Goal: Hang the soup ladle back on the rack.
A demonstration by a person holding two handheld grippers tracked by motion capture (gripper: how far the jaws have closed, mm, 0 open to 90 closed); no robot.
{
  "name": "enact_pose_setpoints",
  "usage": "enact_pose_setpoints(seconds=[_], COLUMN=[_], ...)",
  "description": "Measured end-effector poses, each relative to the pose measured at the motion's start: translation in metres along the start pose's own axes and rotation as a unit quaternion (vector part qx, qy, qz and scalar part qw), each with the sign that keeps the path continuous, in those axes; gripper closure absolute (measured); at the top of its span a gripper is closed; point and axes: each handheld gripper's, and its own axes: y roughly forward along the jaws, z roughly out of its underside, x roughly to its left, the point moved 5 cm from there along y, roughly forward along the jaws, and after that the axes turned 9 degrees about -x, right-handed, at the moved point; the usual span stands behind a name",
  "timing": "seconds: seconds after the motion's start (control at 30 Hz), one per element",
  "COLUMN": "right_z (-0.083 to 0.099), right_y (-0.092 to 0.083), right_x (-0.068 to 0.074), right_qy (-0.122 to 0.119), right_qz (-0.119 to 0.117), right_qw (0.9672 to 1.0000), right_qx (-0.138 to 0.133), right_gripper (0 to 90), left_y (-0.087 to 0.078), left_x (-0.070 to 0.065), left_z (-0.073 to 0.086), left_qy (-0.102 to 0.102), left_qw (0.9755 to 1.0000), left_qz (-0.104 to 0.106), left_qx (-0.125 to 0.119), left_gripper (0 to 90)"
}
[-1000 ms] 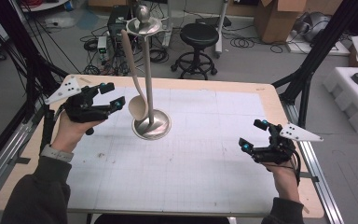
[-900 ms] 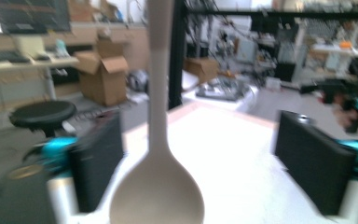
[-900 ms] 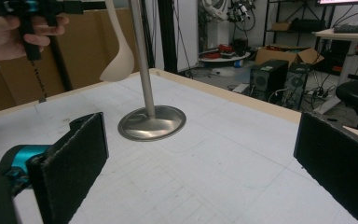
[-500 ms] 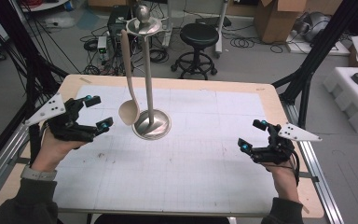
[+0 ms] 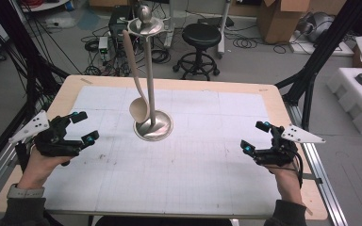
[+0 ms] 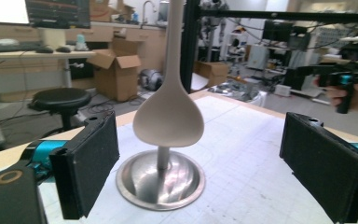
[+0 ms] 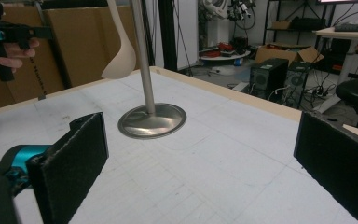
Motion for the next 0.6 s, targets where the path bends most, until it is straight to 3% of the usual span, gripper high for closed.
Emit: enact_pose_setpoints(seconds=[0.27,0.37,0.6], right_z=[0.001,0.002,0.004], right_y=[-0.001,-0.001,0.003], right_x=[0.0,0.0,0.002], right_qy=[0.002,0.007,0.0], right_qz=[0.0,0.003,-0.006], right_qw=[1.0,1.0,1.0], right_qx=[0.0,-0.001,0.004], right_gripper=[2.0,2.0,2.0], left_y=[-0.007,-0.011,-0.022], left_x=[0.008,0.009,0.007], left_z=[-0.003,-0.002,0.006], left_qy=[0.016,0.024,0.025], left_qw=[0.9994,0.9992,0.9991], left_qz=[-0.032,-0.031,-0.033], left_qx=[-0.005,0.0,0.003], left_gripper=[12.1,12.1,12.2])
